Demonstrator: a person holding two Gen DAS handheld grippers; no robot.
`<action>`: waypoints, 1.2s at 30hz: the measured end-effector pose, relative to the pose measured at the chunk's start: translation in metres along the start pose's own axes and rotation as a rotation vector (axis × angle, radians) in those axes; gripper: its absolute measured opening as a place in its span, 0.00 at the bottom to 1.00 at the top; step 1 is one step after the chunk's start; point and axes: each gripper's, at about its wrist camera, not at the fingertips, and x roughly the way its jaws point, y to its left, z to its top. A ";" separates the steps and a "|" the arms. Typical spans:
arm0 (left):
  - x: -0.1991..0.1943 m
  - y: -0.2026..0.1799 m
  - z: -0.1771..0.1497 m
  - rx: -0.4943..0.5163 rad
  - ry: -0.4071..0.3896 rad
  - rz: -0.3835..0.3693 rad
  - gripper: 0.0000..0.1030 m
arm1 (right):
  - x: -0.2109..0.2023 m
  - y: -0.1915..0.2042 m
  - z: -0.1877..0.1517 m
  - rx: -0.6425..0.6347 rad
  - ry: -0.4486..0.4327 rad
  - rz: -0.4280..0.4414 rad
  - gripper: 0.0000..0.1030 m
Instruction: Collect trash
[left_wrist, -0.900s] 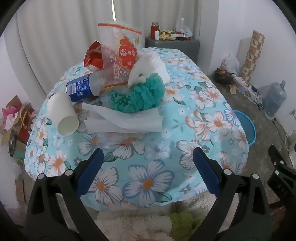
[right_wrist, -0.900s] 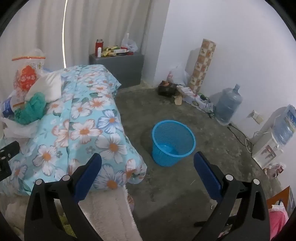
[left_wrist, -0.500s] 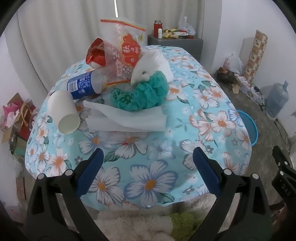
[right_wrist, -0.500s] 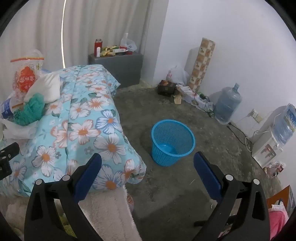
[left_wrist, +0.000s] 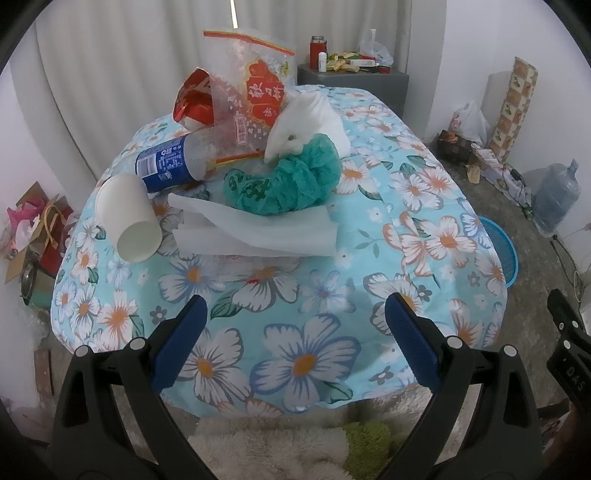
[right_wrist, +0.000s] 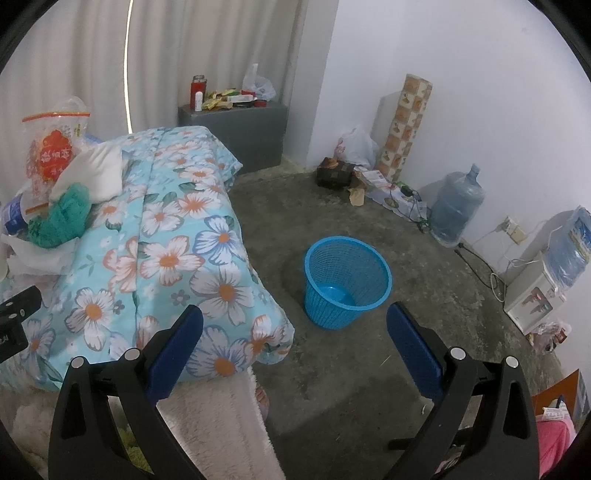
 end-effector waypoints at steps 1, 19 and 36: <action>0.000 0.000 -0.001 0.000 0.000 0.001 0.90 | 0.000 0.000 0.000 0.000 0.000 0.000 0.94; 0.000 0.001 0.001 -0.003 0.006 0.001 0.90 | 0.003 0.005 -0.002 -0.001 0.004 0.000 0.94; 0.002 0.002 0.000 -0.003 0.009 0.002 0.90 | 0.003 0.005 -0.003 0.000 0.006 0.000 0.94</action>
